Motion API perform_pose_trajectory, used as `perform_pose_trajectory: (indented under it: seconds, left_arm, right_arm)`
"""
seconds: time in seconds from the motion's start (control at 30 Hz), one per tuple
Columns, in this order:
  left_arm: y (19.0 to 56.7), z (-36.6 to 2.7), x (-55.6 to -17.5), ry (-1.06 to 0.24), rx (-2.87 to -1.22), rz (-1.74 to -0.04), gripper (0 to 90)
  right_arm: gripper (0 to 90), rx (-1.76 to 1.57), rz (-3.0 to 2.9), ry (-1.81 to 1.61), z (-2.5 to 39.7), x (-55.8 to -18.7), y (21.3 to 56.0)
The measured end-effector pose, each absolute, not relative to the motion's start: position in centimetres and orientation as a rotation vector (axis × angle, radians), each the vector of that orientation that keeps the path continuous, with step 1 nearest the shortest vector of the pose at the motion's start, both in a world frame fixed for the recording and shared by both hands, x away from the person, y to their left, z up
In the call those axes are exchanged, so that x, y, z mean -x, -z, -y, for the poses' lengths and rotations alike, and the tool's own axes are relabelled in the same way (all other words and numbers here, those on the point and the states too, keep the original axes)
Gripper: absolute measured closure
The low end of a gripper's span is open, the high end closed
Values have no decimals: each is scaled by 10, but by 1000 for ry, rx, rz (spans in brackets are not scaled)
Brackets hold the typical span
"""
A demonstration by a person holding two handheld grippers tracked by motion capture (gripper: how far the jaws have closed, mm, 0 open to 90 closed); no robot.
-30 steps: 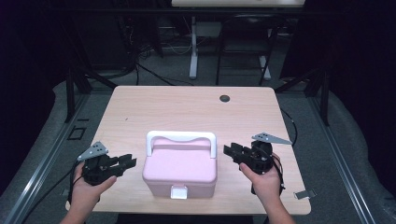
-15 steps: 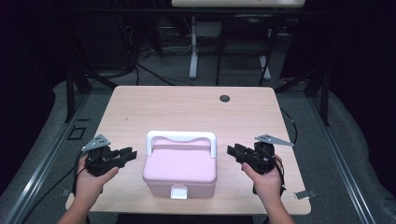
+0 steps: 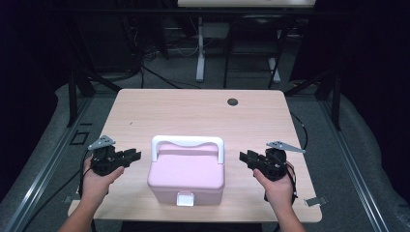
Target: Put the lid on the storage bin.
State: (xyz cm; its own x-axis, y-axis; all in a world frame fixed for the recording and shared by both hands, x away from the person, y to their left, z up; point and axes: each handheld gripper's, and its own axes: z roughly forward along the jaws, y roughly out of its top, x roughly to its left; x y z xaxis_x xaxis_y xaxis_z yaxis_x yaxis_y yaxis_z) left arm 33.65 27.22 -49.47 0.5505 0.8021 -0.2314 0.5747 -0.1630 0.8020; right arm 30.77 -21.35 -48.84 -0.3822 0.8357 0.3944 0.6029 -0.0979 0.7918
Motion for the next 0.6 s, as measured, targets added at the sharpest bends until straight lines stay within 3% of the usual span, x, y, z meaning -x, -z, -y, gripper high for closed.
perform_pose_trajectory:
  seconds: [0.6]
  left_arm:
    - [511,-277,-346,-326,-1846,-1173,621]
  right_arm:
    - [599,-1597,-1915,-1388,217,-310,506]
